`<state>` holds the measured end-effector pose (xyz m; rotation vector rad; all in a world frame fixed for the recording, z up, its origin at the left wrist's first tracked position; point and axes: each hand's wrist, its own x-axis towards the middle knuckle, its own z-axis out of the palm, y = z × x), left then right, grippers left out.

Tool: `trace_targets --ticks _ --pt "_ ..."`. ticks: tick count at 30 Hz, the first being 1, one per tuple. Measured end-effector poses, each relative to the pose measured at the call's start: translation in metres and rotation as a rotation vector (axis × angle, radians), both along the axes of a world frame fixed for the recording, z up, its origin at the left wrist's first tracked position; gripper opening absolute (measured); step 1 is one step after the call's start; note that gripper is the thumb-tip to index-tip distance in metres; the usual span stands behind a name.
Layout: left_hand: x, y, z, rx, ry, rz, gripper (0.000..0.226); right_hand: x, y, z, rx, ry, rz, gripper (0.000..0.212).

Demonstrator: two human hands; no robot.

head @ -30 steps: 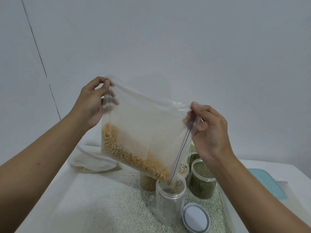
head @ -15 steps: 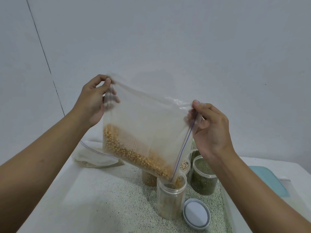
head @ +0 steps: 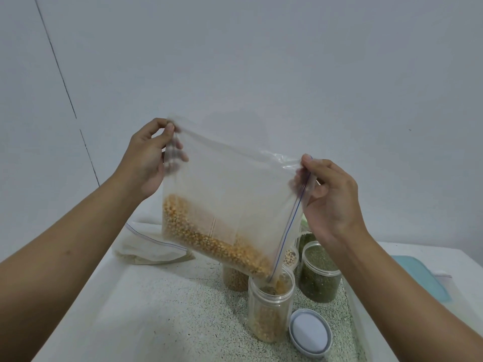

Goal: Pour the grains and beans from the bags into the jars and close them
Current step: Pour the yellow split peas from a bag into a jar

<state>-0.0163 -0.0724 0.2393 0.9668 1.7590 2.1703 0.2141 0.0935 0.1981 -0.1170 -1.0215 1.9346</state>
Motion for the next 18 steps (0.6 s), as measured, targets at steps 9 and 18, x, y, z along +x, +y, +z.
trace_targets --ticks 9,18 --pt "0.0001 -0.0007 0.0019 -0.009 0.014 -0.014 0.023 -0.0008 0.003 -0.0011 0.015 -0.002 -0.016 0.014" --pt "0.0037 0.0006 0.0054 -0.007 0.021 -0.007 0.027 0.0005 0.0043 0.0004 0.023 -0.002 -0.025 0.012"
